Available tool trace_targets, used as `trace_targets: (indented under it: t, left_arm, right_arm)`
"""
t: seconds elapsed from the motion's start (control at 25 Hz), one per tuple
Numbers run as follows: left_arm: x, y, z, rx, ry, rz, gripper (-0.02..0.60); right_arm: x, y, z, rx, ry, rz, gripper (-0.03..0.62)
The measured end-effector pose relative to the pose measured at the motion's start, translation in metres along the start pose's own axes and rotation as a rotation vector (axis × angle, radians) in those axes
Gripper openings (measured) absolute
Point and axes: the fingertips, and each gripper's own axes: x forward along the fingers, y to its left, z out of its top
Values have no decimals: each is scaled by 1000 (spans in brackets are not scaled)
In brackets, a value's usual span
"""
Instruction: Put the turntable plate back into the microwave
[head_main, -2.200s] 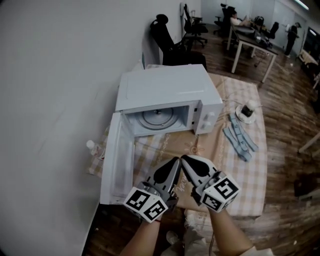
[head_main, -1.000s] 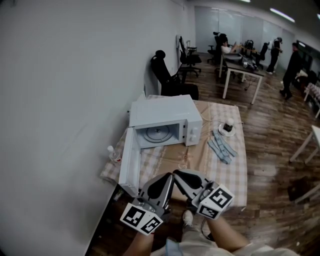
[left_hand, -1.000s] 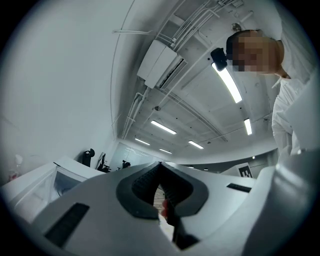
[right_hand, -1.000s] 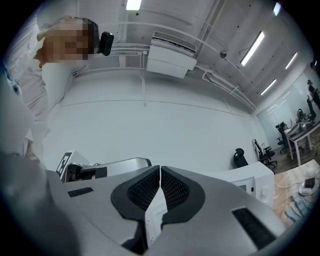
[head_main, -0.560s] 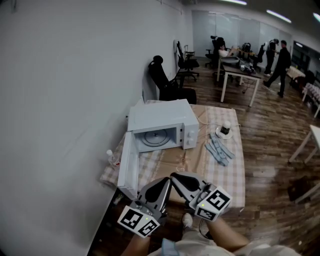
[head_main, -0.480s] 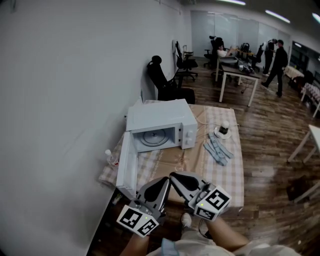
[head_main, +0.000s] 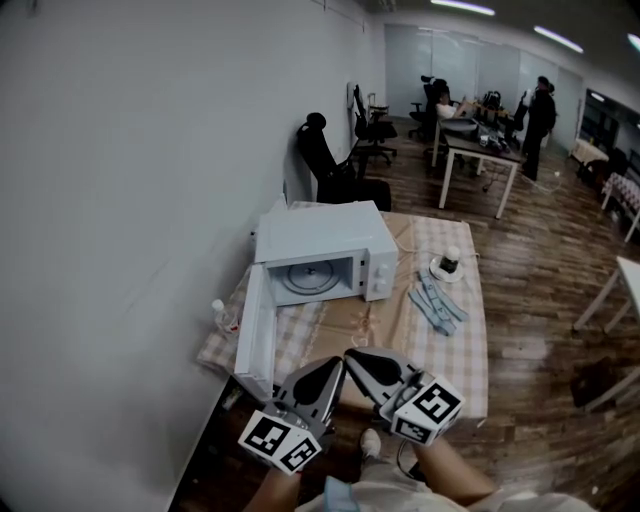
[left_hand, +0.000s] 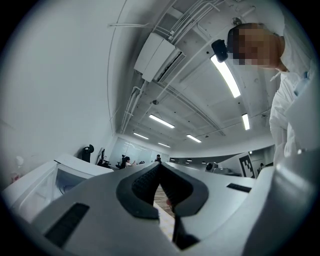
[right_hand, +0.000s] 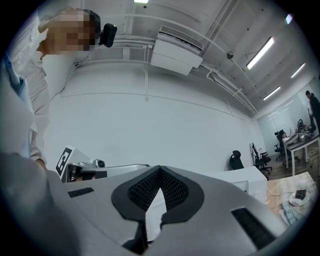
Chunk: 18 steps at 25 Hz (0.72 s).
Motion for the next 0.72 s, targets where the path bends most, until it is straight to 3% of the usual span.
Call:
trace_targets:
  t: [0.72]
  left_arm:
    - [-4, 12, -4, -12, 4, 26, 2]
  right_arm:
    - [7, 2, -8, 20, 25, 3, 31]
